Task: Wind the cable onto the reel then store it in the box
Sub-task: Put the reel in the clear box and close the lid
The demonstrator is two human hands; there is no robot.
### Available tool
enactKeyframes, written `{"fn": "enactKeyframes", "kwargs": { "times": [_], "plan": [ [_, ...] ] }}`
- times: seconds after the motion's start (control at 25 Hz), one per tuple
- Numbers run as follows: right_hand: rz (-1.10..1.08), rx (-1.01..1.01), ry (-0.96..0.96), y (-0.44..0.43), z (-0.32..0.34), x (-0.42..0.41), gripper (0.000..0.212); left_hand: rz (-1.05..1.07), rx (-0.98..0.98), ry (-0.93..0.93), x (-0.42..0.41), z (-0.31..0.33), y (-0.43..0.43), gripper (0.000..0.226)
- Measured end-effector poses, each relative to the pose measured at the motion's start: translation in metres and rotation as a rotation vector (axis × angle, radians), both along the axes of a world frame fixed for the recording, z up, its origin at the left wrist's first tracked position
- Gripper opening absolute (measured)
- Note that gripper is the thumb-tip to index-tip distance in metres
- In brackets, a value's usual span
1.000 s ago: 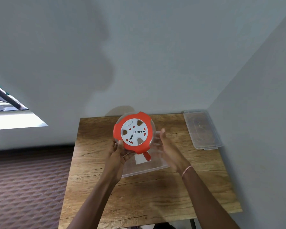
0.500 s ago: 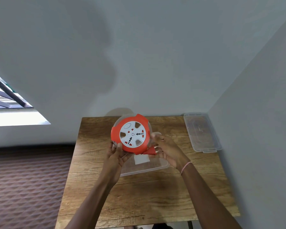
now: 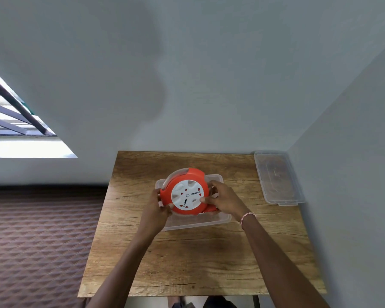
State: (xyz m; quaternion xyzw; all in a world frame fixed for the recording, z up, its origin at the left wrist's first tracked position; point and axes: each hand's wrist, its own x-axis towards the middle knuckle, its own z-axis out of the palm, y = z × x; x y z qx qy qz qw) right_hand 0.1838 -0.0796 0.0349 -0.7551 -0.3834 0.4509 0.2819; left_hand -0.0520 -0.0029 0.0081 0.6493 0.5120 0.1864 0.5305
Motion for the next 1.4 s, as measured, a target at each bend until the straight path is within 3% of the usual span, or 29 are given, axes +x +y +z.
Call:
{"fn": "enactKeyframes", "kwargs": {
  "times": [0.16,0.4,0.56,0.8,0.88,0.96,1.04,1.24,1.4],
  "plan": [
    [0.179,-0.110,-0.249,0.009,-0.009,0.007,0.049,-0.136,0.127,0.331,0.011,-0.003,0.010,0.048],
    [0.397,-0.317,-0.476,0.028,-0.022,0.000,0.065,-0.363,0.118,0.662,0.034,-0.001,0.028,0.029],
    [0.447,-0.418,-0.460,0.036,-0.027,-0.010,0.070,-0.417,0.088,0.740,0.045,-0.009,0.029,0.038],
    [0.513,-0.450,-0.507,0.039,-0.023,-0.013,0.090,-0.362,0.205,0.707,0.047,-0.020,0.031,0.025],
    [0.513,-0.357,-0.562,0.032,-0.022,-0.014,0.081,-0.329,0.219,0.676,0.043,-0.019,0.027,0.024],
    [0.503,-0.165,-0.653,0.026,-0.018,-0.013,0.049,-0.292,0.274,0.642,0.038,-0.017,0.024,0.019],
    [0.385,0.016,-0.674,0.020,-0.012,-0.005,0.015,-0.189,0.384,0.578,0.032,-0.010,0.024,0.017],
    [-0.303,0.241,-0.400,-0.014,0.003,0.052,0.013,0.028,0.550,0.308,0.032,0.011,0.027,0.012],
    [-1.077,0.142,-0.047,-0.068,-0.026,0.107,0.011,-0.027,0.546,0.083,0.067,0.021,0.026,0.012]
  ]
}}
